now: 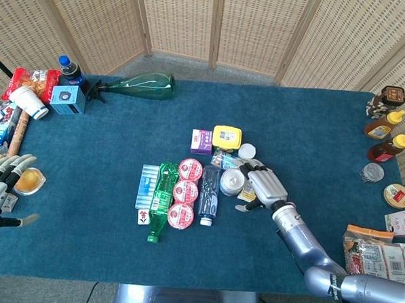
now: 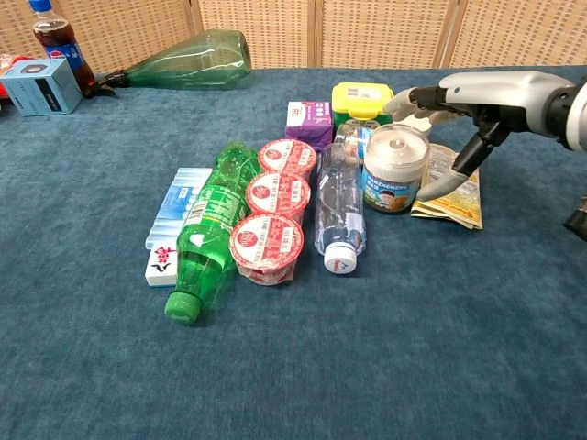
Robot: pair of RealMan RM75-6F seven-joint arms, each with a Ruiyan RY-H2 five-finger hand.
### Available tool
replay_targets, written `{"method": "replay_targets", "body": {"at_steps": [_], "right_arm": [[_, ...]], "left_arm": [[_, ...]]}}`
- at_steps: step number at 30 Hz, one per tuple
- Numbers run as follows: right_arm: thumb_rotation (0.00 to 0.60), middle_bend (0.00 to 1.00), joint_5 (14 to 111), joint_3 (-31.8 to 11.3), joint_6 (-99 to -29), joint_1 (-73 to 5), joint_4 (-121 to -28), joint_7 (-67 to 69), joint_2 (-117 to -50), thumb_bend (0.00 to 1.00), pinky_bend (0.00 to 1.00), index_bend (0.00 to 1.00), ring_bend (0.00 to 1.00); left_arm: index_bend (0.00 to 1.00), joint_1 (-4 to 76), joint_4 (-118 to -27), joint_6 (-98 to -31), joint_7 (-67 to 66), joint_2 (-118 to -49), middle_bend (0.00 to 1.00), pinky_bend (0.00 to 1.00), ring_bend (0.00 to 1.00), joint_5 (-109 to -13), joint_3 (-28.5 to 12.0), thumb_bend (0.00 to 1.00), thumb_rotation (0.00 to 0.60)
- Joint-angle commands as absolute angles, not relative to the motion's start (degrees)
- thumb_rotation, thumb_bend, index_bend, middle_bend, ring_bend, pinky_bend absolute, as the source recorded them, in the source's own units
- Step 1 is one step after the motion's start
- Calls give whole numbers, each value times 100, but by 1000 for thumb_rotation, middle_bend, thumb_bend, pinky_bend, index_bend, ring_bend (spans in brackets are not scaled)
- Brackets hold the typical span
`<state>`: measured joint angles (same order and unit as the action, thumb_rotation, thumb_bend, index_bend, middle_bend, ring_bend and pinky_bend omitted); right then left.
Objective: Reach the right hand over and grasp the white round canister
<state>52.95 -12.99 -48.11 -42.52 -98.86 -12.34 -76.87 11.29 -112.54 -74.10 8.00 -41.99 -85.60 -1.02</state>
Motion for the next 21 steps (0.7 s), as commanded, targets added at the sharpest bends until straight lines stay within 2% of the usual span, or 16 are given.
{"method": "replay_targets", "body": {"at_steps": [1, 7, 10, 12, 15, 18, 21], "right_arm": [[600, 8, 5212, -1278, -4778, -4320, -9811, -1261, -7762, 0, 0, 0, 0], [600, 176, 5137, -1198, -4860, -4422, -9769, -1384, -7932, 0, 0, 0, 0], [600, 336, 5148, -1199, -5031, -4470, -9734, -1495, -8088, 1, 0, 40, 7], [600, 531, 5138, -1208, -5133, -4501, -9665, -1553, -8208, 1, 0, 187, 91], [600, 737, 5082, -1231, -5223, -4521, -9583, -1573, -8306, 1, 0, 372, 267], [600, 877, 5040, -1249, -5310, -4490, -9503, -1528, -8342, 1, 0, 499, 394], [600, 957, 5079, -1285, -5423, -4414, -9485, -1405, -8317, 1, 0, 568, 452]], "left_arm": [[0, 1125, -11248, -7411, 805, -4194, 0, 0, 0, -8556, -99, 0, 600], [0, 1088, -11209, -7469, 865, -4177, 0, 0, 0, -8547, -103, 0, 600], [0, 1076, -11182, -7483, 903, -4187, 0, 0, 0, -8544, -103, 0, 600], [0, 1074, -11158, -7485, 927, -4198, 0, 0, 0, -8554, -102, 0, 600], [0, 1056, -11126, -7505, 961, -4203, 0, 0, 0, -8564, -95, 0, 600], [0, 1027, -11086, -7534, 1010, -4205, 0, 0, 0, -8550, -90, 0, 600], [0, 1010, -11045, -7542, 1057, -4217, 0, 0, 0, -8545, -83, 0, 600]]}}
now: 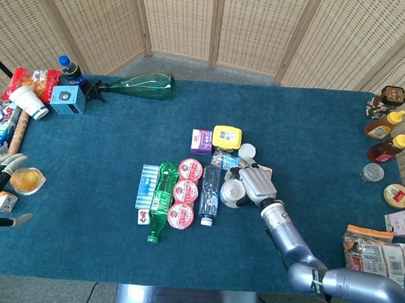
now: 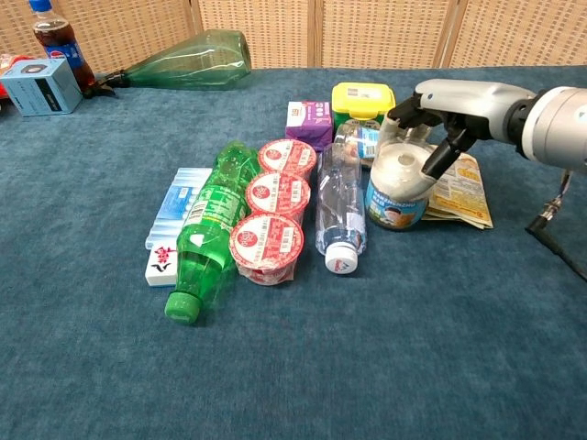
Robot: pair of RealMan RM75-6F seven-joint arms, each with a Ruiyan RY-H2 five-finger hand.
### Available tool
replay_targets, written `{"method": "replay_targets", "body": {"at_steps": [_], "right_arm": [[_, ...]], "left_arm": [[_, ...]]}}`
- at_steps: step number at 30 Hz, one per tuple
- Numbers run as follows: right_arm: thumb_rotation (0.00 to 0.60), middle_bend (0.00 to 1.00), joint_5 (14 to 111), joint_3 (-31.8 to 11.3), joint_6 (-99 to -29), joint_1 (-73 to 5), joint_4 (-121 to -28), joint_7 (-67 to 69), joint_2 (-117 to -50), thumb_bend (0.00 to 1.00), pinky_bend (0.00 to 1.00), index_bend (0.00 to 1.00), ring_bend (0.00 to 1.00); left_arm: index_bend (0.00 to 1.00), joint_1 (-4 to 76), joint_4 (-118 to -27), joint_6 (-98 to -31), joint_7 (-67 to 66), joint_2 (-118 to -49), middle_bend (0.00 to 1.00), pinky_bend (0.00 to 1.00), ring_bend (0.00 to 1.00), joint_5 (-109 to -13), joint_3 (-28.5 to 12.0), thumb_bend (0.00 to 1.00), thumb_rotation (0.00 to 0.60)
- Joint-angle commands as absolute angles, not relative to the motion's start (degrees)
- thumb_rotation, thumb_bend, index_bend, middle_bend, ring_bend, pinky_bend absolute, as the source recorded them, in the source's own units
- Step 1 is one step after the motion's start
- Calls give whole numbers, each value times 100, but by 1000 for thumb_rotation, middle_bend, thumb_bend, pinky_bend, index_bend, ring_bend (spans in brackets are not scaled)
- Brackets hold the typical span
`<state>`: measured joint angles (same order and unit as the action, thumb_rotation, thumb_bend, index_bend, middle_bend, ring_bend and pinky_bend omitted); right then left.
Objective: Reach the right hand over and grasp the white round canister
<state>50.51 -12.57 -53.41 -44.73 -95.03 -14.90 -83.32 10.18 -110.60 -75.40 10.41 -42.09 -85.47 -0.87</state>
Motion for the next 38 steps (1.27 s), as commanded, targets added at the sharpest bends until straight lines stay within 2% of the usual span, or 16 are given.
{"method": "replay_targets", "body": {"at_steps": [1, 10, 18, 25, 38], "right_arm": [[600, 979, 5098, -1286, -5455, -4387, -9486, -1374, -8298, 1, 0, 583, 468], [600, 1000, 5418, -1359, -5745, -4051, -9856, -947, -7827, 1, 0, 596, 485], [600, 995, 5815, -1648, -6159, -3766, -10407, -418, -7393, 1, 0, 594, 485], [600, 990, 6128, -1967, -6565, -3598, -10598, 214, -7424, 1, 0, 590, 485], [600, 989, 6348, -2028, -6780, -3520, -10681, 278, -7469, 0, 0, 587, 485]], "left_arm": [[0, 1009, -11036, -7539, 1065, -4222, 0, 0, 0, -8549, -80, 0, 600], [0, 1029, -11038, -7506, 1055, -4289, 0, 0, 0, -8615, -68, 0, 600], [0, 1053, -11033, -7463, 1038, -4352, 0, 0, 0, -8621, -64, 0, 600], [0, 1072, -11001, -7448, 1059, -4376, 0, 0, 0, -8611, -76, 0, 600], [0, 1068, -11027, -7467, 1031, -4365, 0, 0, 0, -8626, -73, 0, 600]]}}
